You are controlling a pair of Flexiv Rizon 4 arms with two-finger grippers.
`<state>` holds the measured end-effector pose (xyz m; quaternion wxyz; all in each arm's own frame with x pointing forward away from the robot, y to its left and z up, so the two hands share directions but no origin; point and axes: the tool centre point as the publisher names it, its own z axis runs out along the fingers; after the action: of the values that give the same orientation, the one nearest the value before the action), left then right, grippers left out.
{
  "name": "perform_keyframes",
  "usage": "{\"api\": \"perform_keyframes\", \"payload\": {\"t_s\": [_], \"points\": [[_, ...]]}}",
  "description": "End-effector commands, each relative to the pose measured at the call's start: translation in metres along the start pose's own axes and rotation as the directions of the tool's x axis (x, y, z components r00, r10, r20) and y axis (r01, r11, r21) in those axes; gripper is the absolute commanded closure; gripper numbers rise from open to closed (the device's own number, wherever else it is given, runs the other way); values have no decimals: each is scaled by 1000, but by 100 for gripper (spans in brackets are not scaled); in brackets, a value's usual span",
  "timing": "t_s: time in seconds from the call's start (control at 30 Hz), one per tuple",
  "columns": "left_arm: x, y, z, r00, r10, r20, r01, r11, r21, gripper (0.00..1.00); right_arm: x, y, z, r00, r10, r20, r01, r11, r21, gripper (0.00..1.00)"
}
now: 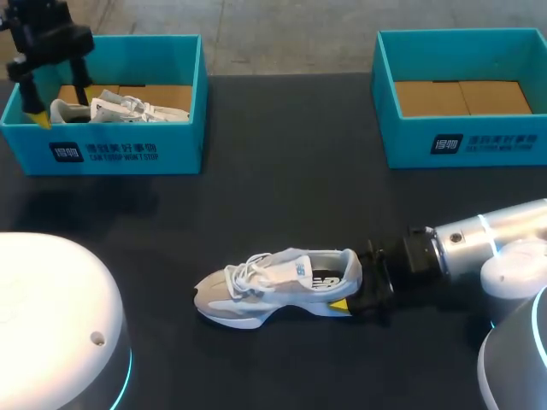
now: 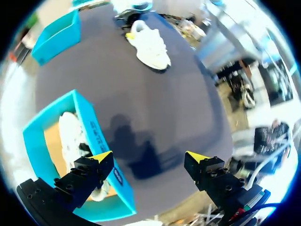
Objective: Take the shoe out of the shoebox, open the shoe tongue, remove and reinsert the insole, then place the shoe into the shoebox
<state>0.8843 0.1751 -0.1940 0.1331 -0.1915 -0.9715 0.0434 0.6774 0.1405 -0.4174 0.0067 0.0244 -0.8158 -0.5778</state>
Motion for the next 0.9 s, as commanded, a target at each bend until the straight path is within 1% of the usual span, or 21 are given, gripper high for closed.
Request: {"api": "perform_keyframes", "payload": {"t_s": [0.03, 0.07, 0.1, 0.13, 0.17, 0.23, 0.3, 0.33, 0.37, 0.4, 0.43, 0.47, 0.5, 0.57, 0.63, 0.67, 0.7, 0.77, 0.8, 0.83, 0.9], "points": [[-6, 1, -1, 998, -66, -13, 66, 998, 13, 0, 1, 1, 1, 1000, 0, 3, 0, 1000, 2, 100], [-2, -6, 3, 995, -99, 10, 98, 995, 16, 0, 1, 1, 1, 1000, 0, 3, 0, 1000, 2, 100], [6, -16, 7, 986, -163, 44, 160, 985, 69, 0, 1, 1, 1, 1000, 0, 3, 0, 1000, 2, 100], [10, -22, 7, 974, -220, 46, 215, 971, 108, 0, 1, 1, 1, 1000, 0, 3, 0, 1000, 2, 100], [16, -32, 7, 953, -302, 16, 296, 943, 153, 0, 1, 1, 1, 1000, 0, 3, 0, 1000, 2, 100], [23, -43, 8, 907, -421, -10, 413, 887, 208, 0, 1, 1, 1, 1000, 0, 3, 0, 1000, 2, 100], [34, -57, 14, 823, -568, 16, 552, 805, 220, 0, 1, 1, 1, 1000, 0, 3, 0, 1000, 2, 100], [37, -63, 17, 759, -650, 20, 632, 744, 216, 0, 1, 1, 1, 1000, 0, 3, 0, 1000, 2, 100], [41, -69, 22, 721, -691, 40, 670, 711, 214, 0, 1, 1, 1, 1000, 0, 3, 0, 1000, 2, 100], [43, -73, 25, 700, -713, 23, 695, 689, 204, 0, 1, 1, 1, 1000, 0, 3, 0, 1000, 2, 100], [44, -78, 28, 650, -759, 20, 743, 641, 193, 0, 1, 1, 1, 1000, 0, 3, 0, 1000, 2, 100], [46, -85, 33, 617, -785, 52, 766, 614, 192, 0, 1, 1, 1, 1000, 0, 3, 0, 1000, 2, 100], [47, -90, 36, 593, -804, 35, 788, 589, 179, 0, 1, 1, 1, 1000, 0, 3, 0, 1000, 2, 100], [51, -99, 43, 560, -825, 76, 806, 564, 183, 0, 1, 1, 1, 1000, 0, 3, 0, 1000, 2, 100], [53, -109, 50, 547, -834, 76, 817, 552, 171, 0, 1, 1, 1, 1000, 0, 3, 0, 1000, 2, 100], [54, -112, 52, 540, -838, 81, 820, 545, 175, 0, 1, 1, 1, 1000, 0, 3, 0, 1000, 2, 100], [54, -119, 57, 494, -864, 98, 840, 504, 200, 0, 1, 1, 1, 1000, 0, 3, 0, 1000, 2, 100], [55, -133, 65, 460, -881, 114, 856, 474, 208, 0, 1, 1, 1, 1000, 0, 3, 0, 1000, 2, 100], [56, -138, 67, 456, -882, 117, 857, 471, 208, 0, 1, 1, 1, 1000, 0, 3, 0, 1000, 2, 100], [61, -148, 69, 477, -865, 155, 835, 501, 226, 0, 1, 1, 1, 1000, 0, 3, 0, 1000, 2, 100], [61, -148, 69, 477, -865, 155, 835, 501, 226, 0, 1, 1, 1, 1000, 0, 3, 0, 1000, 2, 100]]}}
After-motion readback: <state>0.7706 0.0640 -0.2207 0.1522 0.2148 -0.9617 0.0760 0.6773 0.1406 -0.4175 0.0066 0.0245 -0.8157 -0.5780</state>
